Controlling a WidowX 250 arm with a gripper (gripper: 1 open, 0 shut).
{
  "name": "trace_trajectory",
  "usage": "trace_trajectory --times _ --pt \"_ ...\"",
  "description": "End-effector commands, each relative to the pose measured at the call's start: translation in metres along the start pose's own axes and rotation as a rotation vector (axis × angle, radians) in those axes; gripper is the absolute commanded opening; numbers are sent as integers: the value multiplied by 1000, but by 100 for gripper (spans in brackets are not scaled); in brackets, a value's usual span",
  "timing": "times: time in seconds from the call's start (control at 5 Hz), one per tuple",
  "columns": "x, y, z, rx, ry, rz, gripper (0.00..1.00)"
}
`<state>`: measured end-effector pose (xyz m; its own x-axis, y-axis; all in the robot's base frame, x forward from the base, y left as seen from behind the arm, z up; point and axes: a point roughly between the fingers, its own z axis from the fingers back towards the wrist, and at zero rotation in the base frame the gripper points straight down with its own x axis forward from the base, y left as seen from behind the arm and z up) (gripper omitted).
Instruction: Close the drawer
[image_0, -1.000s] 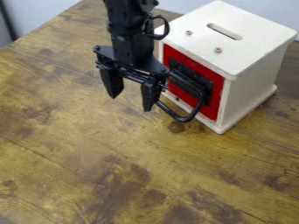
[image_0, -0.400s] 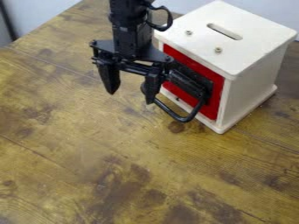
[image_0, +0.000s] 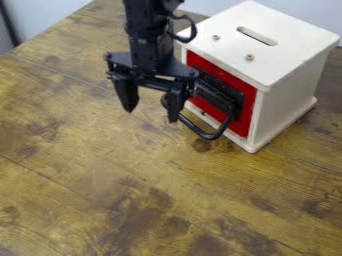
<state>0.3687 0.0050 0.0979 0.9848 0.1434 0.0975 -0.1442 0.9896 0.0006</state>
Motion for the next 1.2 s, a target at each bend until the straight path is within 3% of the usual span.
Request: trace_trajectory --times 0.0,0.4,0.8,1.0 --pt "7 8 31 -14 -87 -44 100" --pt "14 30 33 -11 -96 -60 100" --pt "5 18 12 0 -89 -20 100" --pt "5 1 7 0 -68 -35 100"
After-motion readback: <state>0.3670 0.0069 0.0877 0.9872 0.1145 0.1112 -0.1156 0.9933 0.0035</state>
